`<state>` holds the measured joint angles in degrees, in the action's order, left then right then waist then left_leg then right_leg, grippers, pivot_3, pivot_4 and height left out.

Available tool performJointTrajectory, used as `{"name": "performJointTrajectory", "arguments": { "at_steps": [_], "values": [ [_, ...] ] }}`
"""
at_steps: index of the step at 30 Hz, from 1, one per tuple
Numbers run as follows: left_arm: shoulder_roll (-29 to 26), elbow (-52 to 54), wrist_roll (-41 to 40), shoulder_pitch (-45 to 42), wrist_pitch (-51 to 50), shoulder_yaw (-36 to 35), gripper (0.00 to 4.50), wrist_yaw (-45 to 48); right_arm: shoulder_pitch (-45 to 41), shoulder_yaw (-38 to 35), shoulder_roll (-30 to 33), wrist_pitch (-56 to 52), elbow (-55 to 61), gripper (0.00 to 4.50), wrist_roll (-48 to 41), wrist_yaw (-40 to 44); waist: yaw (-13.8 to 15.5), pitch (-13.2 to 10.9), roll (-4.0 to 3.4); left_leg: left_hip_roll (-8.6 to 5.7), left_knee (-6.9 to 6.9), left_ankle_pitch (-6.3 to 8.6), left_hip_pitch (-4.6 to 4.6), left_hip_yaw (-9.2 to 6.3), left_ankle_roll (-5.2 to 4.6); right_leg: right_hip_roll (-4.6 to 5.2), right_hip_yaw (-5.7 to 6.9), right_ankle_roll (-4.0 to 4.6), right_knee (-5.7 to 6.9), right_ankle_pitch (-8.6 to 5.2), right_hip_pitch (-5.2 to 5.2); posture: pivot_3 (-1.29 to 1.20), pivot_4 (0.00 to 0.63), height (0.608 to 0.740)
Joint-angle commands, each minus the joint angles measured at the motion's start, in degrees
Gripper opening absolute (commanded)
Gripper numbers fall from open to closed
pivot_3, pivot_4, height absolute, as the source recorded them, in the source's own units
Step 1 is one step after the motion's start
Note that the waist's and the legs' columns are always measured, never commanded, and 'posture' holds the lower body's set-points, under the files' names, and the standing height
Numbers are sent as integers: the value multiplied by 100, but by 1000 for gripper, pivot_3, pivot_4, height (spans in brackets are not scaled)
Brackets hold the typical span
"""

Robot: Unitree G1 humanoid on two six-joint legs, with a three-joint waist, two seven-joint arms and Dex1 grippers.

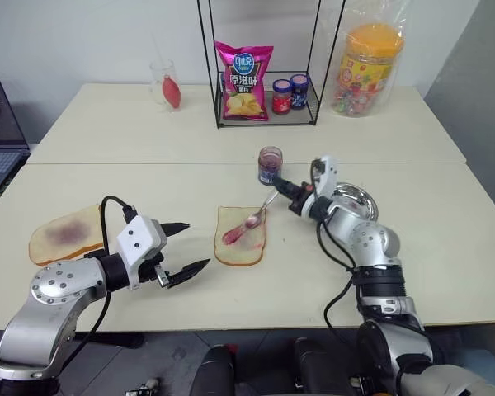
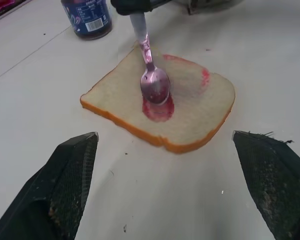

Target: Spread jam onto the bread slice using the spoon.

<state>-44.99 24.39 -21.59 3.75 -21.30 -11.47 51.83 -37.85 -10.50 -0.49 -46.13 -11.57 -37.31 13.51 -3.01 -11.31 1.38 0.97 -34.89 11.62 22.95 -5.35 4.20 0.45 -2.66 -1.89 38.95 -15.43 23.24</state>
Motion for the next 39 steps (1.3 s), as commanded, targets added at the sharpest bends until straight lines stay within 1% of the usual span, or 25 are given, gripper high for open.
{"name": "performJointTrajectory", "arguments": {
  "at_steps": [1, 3, 9, 12, 16, 18, 22, 26, 32, 35, 39],
  "values": [
    [-72, 176, -28, -207, -115, 58, 4500, -67, -422, -399, 150, 76, 92, 52, -198, -104, -29, 0, -1, 9, 5, 0, 1, 0, 0, -8, 2, 5, 0, -3, 4, 0, 150, 740],
    [-72, 202, -39, -270, -179, 74, 4500, -85, -474, -443, 62, -94, 307, 52, -363, -166, -29, -1, -1, 15, 9, 1, 1, 1, -1, -15, 2, 7, 0, -4, 6, 0, 150, 740],
    [-120, 322, -152, -270, -342, 52, 4500, -41, -320, -277, -498, -670, 958, 52, -828, -458, -54, -2, -3, 62, 15, 3, -1, 3, -1, -59, 6, 26, 3, -5, 13, 0, 150, 740],
    [-293, 349, -179, 11, -253, -40, 4500, 231, -139, -3, -786, -697, 1048, 52, -756, -504, -60, -2, -4, 71, 16, 3, -3, -4, -2, -72, 10, 40, 5, -5, 14, 0, 150, 740],
    [-402, 188, -130, 288, -62, -186, 4500, 411, 86, 331, -932, -470, 845, 52, -518, -432, -57, -3, -5, 70, 17, 3, -1, -2, -1, -72, 8, 45, 3, -7, 16, 0, 150, 740],
    [-424, 124, -78, 367, 49, -216, 4500, 465, 150, 434, -914, -376, 760, 52, -445, -392, -35, -3, -5, 70, 17, 3, -1, -2, 0, -72, 9, 47, 2, -8, 16, 0, 150, 740],
    [-408, -20, 2, 485, 297, -224, 4500, 506, 267, 566, -639, -261, 528, 52, -192, -221, -33, -3, -5, 70, 17, 4, -2, 0, 0, -72, 7, 53, 2, -11, 17, 0, 150, 740],
    [-388, -59, 29, 502, 372, -226, 4500, 493, 190, 325, -261, -282, 408, 52, -154, -125, -28, -4, -6, 70, 17, 4, 0, 0, 0, -72, 7, 52, 2, -11, 18, 0, 150, 740],
    [-371, -217, -15, 327, 335, -309, 4500, 375, 22, 123, 140, -449, 576, 52, -285, -84, -25, -4, -6, 69, 17, 4, -1, -1, 0, -72, 8, 51, 2, -10, 18, 0, 150, 740],
    [-387, -269, -34, 278, 322, -343, 4500, 354, -88, 31, 124, -531, 658, 52, -401, -143, -28, -3, -5, 69, 17, 4, -1, -1, 0, -72, 8, 50, 3, -10, 18, 0, 150, 740],
    [-376, -327, -24, 255, 320, -415, 4500, 312, -308, -112, -156, -629, 784, 52, -631, -331, -38, -4, -6, 70, 20, 4, 2, 2, 0, -72, 7, 49, 2, -9, 22, 0, 150, 740]
  ]
}}
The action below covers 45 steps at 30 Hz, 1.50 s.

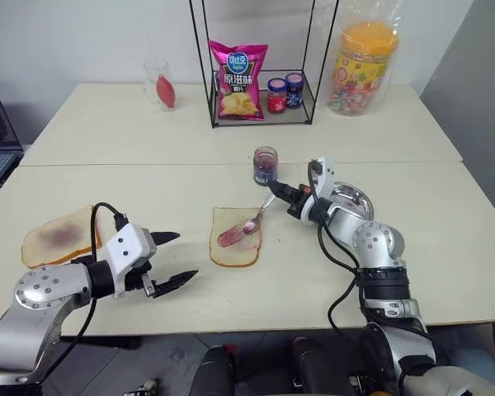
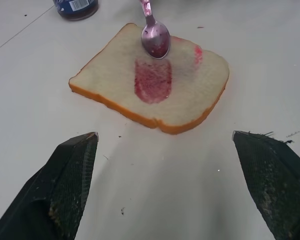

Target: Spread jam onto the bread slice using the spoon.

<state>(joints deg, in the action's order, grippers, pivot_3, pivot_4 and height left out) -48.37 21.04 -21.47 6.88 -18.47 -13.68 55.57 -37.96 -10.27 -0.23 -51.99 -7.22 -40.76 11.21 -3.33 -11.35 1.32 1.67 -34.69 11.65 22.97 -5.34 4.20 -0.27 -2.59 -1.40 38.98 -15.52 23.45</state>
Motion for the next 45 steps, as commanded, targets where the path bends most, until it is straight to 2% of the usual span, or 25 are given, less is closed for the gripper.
{"name": "performJointTrajectory", "arguments": {
  "at_steps": [1, 8, 12, 27, 31, 35, 41, 45],
  "values": [
    [-38, 4, -36, -59, 39, -197, 4500, -60, -317, -145, -215, -55, 359, 52, -305, -127, -13, 0, 0, 0, 2, 0, 0, 1, 0, 0, 0, 0, 0, 0, 2, 0, 150, 740],
    [-42, -27, -22, -21, 72, -206, 4500, -28, -441, 82, -836, 292, -112, 52, -82, -132, -18, 0, 0, 3, 12, 0, -2, 1, 0, -1, 0, 2, 1, -1, 6, 0, 150, 740],
    [-32, -52, 9, -14, 119, -187, 4500, -31, -342, 219, -851, 351, -239, 52, 29, -88, 2, 0, -1, 2, 14, 0, -1, 2, 0, -1, 0, 3, 0, -2, 6, 0, 150, 740],
    [41, -31, 34, -302, 38, 69, 4500, -102, -135, 142, -103, 650, -239, 52, 492, 73, 7, 0, 0, 2, 13, 0, 0, 1, 0, -1, 1, 3, -1, -2, 6, 0, 150, 740],
    [50, 71, -47, -474, -134, 126, 4500, -186, -206, -19, 10, 618, 9, 52, 293, 100, 10, 0, 0, 1, 13, 0, 0, 1, 0, -1, 1, 3, 0, -1, 6, 0, 150, 740],
    [76, 144, -193, -709, -369, 47, 4500, -322, -220, -146, -5, 287, 602, 52, -318, 390, 3, 0, 0, 1, 13, 0, 1, 2, 0, -1, -1, 2, 0, -1, 6, 0, 150, 740],
    [-272, 395, -670, -828, -824, 69, 4500, 164, -58, -289, 71, 298, 1100, 52, -533, 353, -18, 0, 0, 4, 16, 0, 0, 0, 0, -4, 1, 3, 1, -2, 7, 0, 150, 740],
    [-363, 643, -899, -1171, -961, 264, 4500, 342, 41, -570, 387, 195, 1506, 52, -789, 315, 19, -2, 0, 3, 15, 0, 0, 2, 0, -4, -1, 2, 0, -2, 6, 0, 150, 740]
  ]
}}
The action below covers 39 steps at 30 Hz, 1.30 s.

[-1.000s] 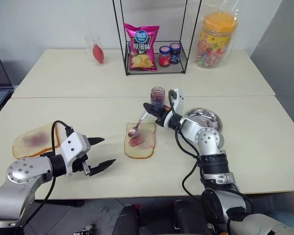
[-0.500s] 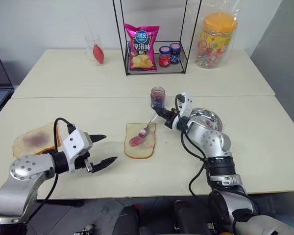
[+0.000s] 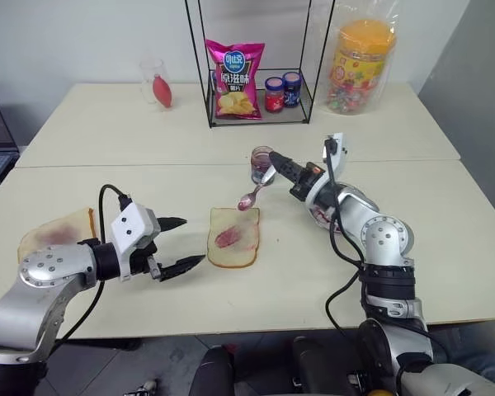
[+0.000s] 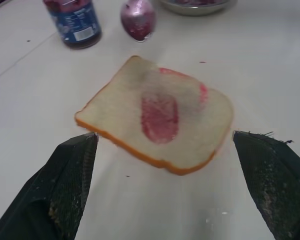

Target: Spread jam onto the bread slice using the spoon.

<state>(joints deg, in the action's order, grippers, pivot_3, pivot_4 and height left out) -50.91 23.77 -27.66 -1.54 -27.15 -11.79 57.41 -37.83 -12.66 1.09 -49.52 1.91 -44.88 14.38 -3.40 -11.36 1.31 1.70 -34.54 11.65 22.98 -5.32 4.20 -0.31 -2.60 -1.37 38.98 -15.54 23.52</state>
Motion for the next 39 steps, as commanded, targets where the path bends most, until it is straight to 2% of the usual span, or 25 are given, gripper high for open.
{"name": "performJointTrajectory", "arguments": {
  "at_steps": [1, 7, 12, 18, 27, 35, 37, 38, 39],
  "values": [
    [-82, 407, -287, -463, -86, 156, 4500, 155, 63, -427, 355, -45, 662, 52, -437, -26, 34, -1, 2, -1, -2, 0, 4, -4, 0, 0, 4, 0, -1, 0, 0, 0, 150, 740],
    [264, 303, 402, -1433, 253, 1258, 4500, 1, 402, -1248, 1011, 171, 763, 52, -534, -387, 74, -2, 0, -5, -11, 0, 2, 5, 0, 1, -6, -7, -4, 4, -8, 0, 150, 740],
    [945, -5, 518, -2180, 148, 1882, 4500, -184, 862, -1604, 1356, 412, 801, 52, -485, -442, 28, -3, -1, -3, -10, 0, 1, 8, 0, -1, -8, -6, -1, 3, -5, 0, 150, 740],
    [1768, -660, 1114, -3043, 258, 2676, 4500, -442, 1354, -2042, 1515, 715, 577, 52, -540, -488, 22, -2, -6, -1, -16, 0, -5, 13, -1, -9, -16, -8, 2, 4, -10, 0, 150, 740],
    [2378, -1221, 1422, -3906, 82, 3180, 4500, -363, 1549, -2127, 1629, 1035, 85, 52, -331, -477, 11, -2, -7, -3, -31, 0, -8, 36, -1, -11, -44, -25, 2, 14, -12, 0, 150, 740],
    [2558, -1311, 1409, -4039, -16, 3184, 4500, -282, 1576, -2070, 1584, 1330, -381, 52, -275, -490, -4, -2, -8, -7, -33, 1, -13, 76, -2, -11, -94, -38, -3, 21, -7, 0, 150, 740],
    [2576, -1297, 1420, -4031, -25, 3175, 4500, -273, 1643, -2002, 1582, 1348, -352, 458, -262, -466, 0, -2, -8, -7, -33, 0, -13, 78, -1, -11, -96, -39, -2, 22, -6, 0, 150, 740],
    [2583, -1289, 1422, -4027, -28, 3170, 4500, -273, 1683, -1965, 1587, 1367, -331, 482, -239, -434, 1, -2, -8, -7, -34, 0, -13, 78, -2, -11, -96, -40, -2, 22, -6, 0, 150, 740],
    [2590, -1285, 1425, -4024, -29, 3165, 4500, -277, 1720, -1923, 1597, 1380, -305, 774, -221, -400, 7, -2, -8, -7, -34, 0, -13, 78, -1, -11, -97, -42, -2, 23, -6, 0, 150, 740]
  ]
}}
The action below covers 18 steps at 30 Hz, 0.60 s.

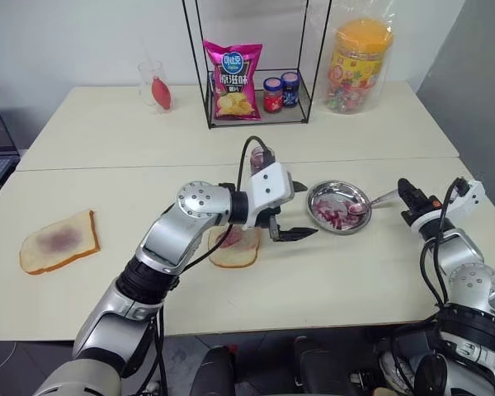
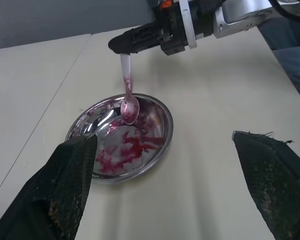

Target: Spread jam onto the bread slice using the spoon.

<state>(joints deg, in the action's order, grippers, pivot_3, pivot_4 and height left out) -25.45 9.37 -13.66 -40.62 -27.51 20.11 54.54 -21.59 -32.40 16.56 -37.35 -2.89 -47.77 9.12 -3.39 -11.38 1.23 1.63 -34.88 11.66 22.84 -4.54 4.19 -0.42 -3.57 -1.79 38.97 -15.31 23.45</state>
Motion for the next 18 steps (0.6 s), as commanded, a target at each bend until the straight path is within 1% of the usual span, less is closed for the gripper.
{"name": "performJointTrajectory", "arguments": {
  "at_steps": [1, 4, 5, 7, 9, 14, 15, 16, 17, 18],
  "values": [
    [48, 160, 30, -112, 7, -29, 4500, 5, 125, 94, 61, 178, 197, 960, 84, 154, 6, 0, 0, 0, 0, 0, 0, 0, 0, 0, -1, -1, 0, 0, 0, 0, 150, 740],
    [43, 190, 42, -87, 12, -26, 4500, 10, 197, 257, 95, 253, 284, 1540, 215, 244, 5, 0, 0, -1, -1, 0, -1, 5, 0, 0, -5, -3, -1, 2, 0, 0, 150, 740],
    [44, 193, 46, -83, 11, -27, 4500, 12, 220, 322, 114, 291, 307, 1840, 284, 284, 4, 0, 0, -1, -1, 0, -1, 5, 0, 0, -6, -4, -1, 2, 0, 0, 150, 740],
    [48, 178, 55, -88, 18, -34, 4500, 11, 247, 415, 131, 396, 352, 2294, 396, 327, 3, 0, 0, -1, -1, 0, -2, 6, 0, 0, -7, -5, -1, 3, 0, 0, 150, 740],
    [59, 151, 70, -106, 34, -39, 4500, 0, 256, 488, 149, 528, 359, 2653, 560, 309, 4, 0, 0, -1, -1, 0, -3, 6, 0, 0, -8, -6, 0, 4, 0, 0, 150, 740],
    [97, 119, 91, -134, 47, -54, 4500, -15, 209, 415, 81, 862, 270, 3898, 700, 234, 7, 0, 0, -2, -2, 0, -1, 7, 0, 0, -9, -9, -1, 5, 0, 0, 150, 740],
    [103, 114, 97, -131, 54, -60, 4500, -20, 202, 389, 70, 922, 258, 4035, 704, 217, 7, 0, 0, -2, -2, 0, -1, 7, 0, 0, -9, -9, -1, 5, 0, 0, 150, 740],
    [110, 109, 85, -128, 44, -74, 4500, -19, 187, 338, 58, 962, 245, 4317, 680, 164, 7, 0, 0, -2, -2, 0, -2, 7, 0, 0, -9, -9, -1, 5, 0, 0, 150, 740],
    [108, 111, 82, -119, 43, -81, 4500, -13, 176, 260, 24, 899, 243, 4455, 557, 95, 7, 0, 0, -2, -2, 0, -2, 7, 0, 0, -9, -9, -1, 5, 0, 0, 150, 740],
    [104, 100, 84, -116, 53, -86, 4500, -6, 166, 168, -23, 798, 254, 4455, 379, 27, 7, 0, 0, -2, -2, 0, -2, 7, 0, 0, -9, -9, -1, 5, 0, 0, 150, 740]
  ]
}}
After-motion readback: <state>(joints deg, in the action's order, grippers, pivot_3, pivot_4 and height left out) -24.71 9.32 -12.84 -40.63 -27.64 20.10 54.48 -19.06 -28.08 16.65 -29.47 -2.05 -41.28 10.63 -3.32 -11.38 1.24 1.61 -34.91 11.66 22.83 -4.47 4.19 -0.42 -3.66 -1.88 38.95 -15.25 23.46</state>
